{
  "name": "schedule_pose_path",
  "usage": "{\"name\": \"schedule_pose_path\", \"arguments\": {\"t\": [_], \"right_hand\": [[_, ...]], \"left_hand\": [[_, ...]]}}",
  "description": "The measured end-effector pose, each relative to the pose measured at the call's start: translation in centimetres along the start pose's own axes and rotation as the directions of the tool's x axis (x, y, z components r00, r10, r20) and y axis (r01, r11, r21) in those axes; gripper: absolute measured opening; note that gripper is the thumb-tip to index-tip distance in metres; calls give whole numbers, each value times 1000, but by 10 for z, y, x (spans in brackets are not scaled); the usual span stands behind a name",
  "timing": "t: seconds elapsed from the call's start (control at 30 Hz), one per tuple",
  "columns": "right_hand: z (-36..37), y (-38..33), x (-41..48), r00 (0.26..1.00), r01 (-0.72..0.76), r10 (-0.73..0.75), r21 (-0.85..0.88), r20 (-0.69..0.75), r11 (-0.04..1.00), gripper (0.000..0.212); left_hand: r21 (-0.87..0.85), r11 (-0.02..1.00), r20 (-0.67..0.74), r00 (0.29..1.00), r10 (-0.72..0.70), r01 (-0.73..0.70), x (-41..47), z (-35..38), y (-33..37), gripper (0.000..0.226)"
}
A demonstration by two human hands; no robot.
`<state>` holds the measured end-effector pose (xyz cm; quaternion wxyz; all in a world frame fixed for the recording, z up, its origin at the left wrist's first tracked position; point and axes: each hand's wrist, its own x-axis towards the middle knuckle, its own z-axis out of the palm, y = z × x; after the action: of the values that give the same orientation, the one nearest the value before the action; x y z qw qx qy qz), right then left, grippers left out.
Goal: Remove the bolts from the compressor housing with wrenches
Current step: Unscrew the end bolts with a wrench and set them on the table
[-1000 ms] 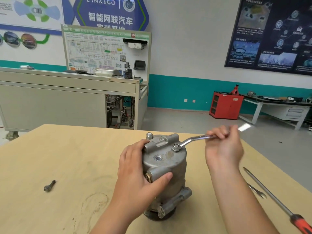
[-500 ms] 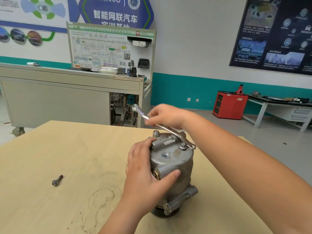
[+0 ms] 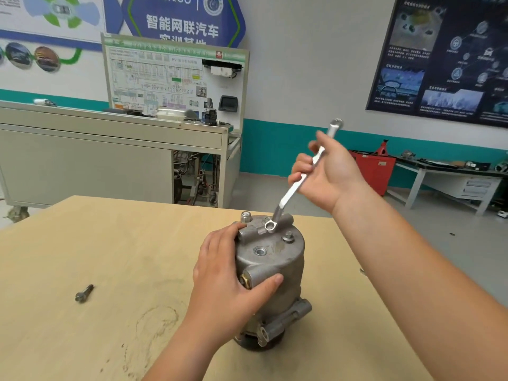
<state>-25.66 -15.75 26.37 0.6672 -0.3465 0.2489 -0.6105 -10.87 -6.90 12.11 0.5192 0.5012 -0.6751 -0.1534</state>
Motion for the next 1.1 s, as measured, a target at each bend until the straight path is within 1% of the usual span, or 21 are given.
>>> {"name": "schedule_pose_path", "arguments": {"t": [0.07, 0.17, 0.27, 0.33, 0.47, 0.63, 0.7, 0.77, 0.8, 0.87, 0.93, 1.0, 1.03, 1.07, 1.1], "right_hand": [[-16, 6, -8, 993, 88, -79, 112, -83, 990, 34], [-43, 14, -21, 962, 215, -159, 262, -220, 941, 37], [-65, 18, -32, 915, 320, -167, 408, -367, 855, 38], [-74, 22, -36, 886, 376, -174, 449, -429, 810, 37], [-77, 32, -36, 864, 435, -237, 422, -444, 796, 34], [-75, 32, -32, 878, 449, -346, 318, -331, 835, 36], [-72, 29, -27, 890, 431, -354, 273, -289, 860, 38], [-68, 25, -15, 906, 389, -327, 223, -268, 894, 40], [-65, 24, -7, 918, 349, -292, 198, -268, 916, 41], [-58, 24, 13, 945, 224, -178, 146, -274, 964, 44], [-48, 27, 32, 963, 67, -48, 63, -267, 996, 47], [-37, 32, 47, 969, -69, 47, -84, -243, 994, 46], [-32, 37, 53, 972, -120, 79, -173, -223, 978, 43], [-26, 42, 57, 975, -152, 95, -287, -203, 946, 38], [-20, 47, 60, 979, -163, 89, -433, -185, 886, 32]], "left_hand": [[25, 1000, 3, 1000, 6, -6, -1, -2, 1, 88], [44, 999, 1, 1000, 6, -6, -2, -2, 3, 91], [55, 998, -4, 1000, 1, -1, -2, 0, 4, 94], [54, 999, -8, 1000, -2, 3, -2, 1, 5, 93], [37, 999, -13, 1000, -21, 21, -3, 1, 7, 93], [96, 995, 52, 998, -28, 23, -2, -5, 8, 96], [121, 992, 101, 994, -45, 33, 2, -12, 11, 89], [154, 987, 144, 988, -60, 38, 10, -19, 15, 77], [187, 982, 169, 984, -64, 32, 14, -21, 17, 73], [217, 976, 209, 977, -52, 6, 21, -21, 21, 64], [216, 974, 236, 972, 18, -71, 23, -17, 24, 56], [292, 933, 261, 956, 135, -211, 23, -11, 25, 48], [312, 916, 269, 948, 168, -251, 22, -9, 23, 44], [316, 913, 273, 947, 171, -256, 23, -8, 22, 41], [320, 914, 276, 947, 162, -250, 23, -7, 21, 39]]}}
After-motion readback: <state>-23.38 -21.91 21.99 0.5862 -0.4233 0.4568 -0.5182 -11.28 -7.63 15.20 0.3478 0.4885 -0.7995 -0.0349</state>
